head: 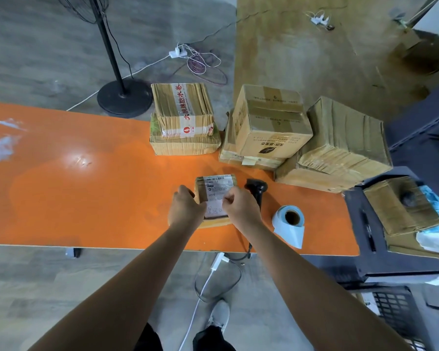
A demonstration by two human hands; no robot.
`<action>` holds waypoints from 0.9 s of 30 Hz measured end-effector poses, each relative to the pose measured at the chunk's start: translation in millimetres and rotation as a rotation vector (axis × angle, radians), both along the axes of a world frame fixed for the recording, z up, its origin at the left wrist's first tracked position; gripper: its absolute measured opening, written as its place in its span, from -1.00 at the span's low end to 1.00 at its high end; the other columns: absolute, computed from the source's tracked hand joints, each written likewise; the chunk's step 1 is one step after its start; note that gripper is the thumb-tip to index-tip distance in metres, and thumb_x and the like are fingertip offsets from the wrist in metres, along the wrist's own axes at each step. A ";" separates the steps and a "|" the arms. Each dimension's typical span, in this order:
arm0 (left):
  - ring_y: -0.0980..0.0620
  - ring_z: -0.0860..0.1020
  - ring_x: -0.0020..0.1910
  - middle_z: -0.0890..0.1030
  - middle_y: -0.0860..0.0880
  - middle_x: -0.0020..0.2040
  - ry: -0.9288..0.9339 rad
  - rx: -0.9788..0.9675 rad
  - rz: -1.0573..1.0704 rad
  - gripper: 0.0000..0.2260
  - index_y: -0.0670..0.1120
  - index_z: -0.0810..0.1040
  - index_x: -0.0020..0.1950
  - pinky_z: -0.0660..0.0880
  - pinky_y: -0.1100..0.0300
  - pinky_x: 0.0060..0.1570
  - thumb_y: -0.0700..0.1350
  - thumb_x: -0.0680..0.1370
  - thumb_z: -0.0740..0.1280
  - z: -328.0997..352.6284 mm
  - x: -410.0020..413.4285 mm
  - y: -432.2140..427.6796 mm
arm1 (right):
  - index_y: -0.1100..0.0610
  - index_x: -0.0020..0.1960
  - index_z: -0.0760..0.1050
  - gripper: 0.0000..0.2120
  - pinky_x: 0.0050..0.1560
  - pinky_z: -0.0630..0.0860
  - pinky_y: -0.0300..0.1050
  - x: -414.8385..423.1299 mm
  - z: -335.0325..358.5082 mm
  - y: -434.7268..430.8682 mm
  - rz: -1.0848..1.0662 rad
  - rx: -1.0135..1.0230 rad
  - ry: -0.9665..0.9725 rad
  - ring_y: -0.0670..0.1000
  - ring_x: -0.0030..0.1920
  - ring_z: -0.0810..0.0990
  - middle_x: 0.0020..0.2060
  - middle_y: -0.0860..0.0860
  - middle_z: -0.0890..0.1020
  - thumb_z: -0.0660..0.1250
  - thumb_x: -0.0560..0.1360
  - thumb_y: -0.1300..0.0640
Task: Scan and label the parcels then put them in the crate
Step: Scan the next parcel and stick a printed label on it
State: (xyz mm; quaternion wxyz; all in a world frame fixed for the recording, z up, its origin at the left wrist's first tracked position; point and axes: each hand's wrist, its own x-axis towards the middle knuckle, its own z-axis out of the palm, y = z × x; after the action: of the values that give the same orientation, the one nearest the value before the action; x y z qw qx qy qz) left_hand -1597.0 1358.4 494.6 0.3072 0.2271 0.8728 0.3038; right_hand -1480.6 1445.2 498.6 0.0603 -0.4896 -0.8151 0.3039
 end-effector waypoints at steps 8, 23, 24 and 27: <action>-0.13 0.57 -0.11 0.55 -0.13 0.00 -0.147 -0.043 0.049 -0.66 -0.12 0.38 0.08 0.50 0.08 -0.24 0.07 0.46 0.32 -13.4 5.6 11.6 | 0.04 0.07 0.34 -0.64 -0.33 0.37 -0.16 -7.2 4.1 2.7 -0.092 -0.056 -0.051 -0.01 -0.15 0.56 -0.11 -0.04 0.55 0.44 0.48 -0.09; -0.05 0.54 -0.12 0.58 -0.08 0.10 -0.340 0.142 0.039 -0.54 -0.10 0.40 0.33 0.52 0.10 -0.12 -0.09 0.45 0.38 -2.4 20.9 -9.6 | 0.01 0.49 0.27 -0.38 -0.03 0.46 -0.20 26.0 10.0 9.4 -0.024 -0.264 0.043 -0.04 0.11 0.55 0.27 0.00 0.48 0.38 0.50 -0.09; -0.05 0.54 -0.09 0.58 -0.07 0.07 -0.357 0.152 0.043 -0.52 -0.11 0.39 0.33 0.52 0.07 -0.09 -0.09 0.43 0.41 0.0 23.3 -11.2 | -0.01 0.48 0.30 -0.43 -0.13 0.44 -0.26 27.5 13.9 11.3 -0.034 -0.286 0.074 -0.10 0.01 0.56 0.25 -0.01 0.50 0.35 0.52 -0.08; 0.01 0.54 -0.17 0.56 0.01 -0.04 -0.375 0.213 0.013 -0.54 -0.09 0.36 0.32 0.55 0.09 -0.19 -0.22 0.48 0.43 13.4 33.8 -20.0 | -0.08 0.44 0.30 -0.51 -0.21 0.39 -0.29 34.1 24.4 15.5 -0.054 -0.322 0.209 -0.17 -0.07 0.50 0.14 -0.07 0.50 0.33 0.54 -0.03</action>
State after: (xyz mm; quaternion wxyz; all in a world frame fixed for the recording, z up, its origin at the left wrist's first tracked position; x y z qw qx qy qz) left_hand -1563.2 1338.4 508.0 0.4364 0.1919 0.7649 0.4331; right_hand -1446.5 1460.7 523.0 0.0740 -0.4804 -0.7318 0.4778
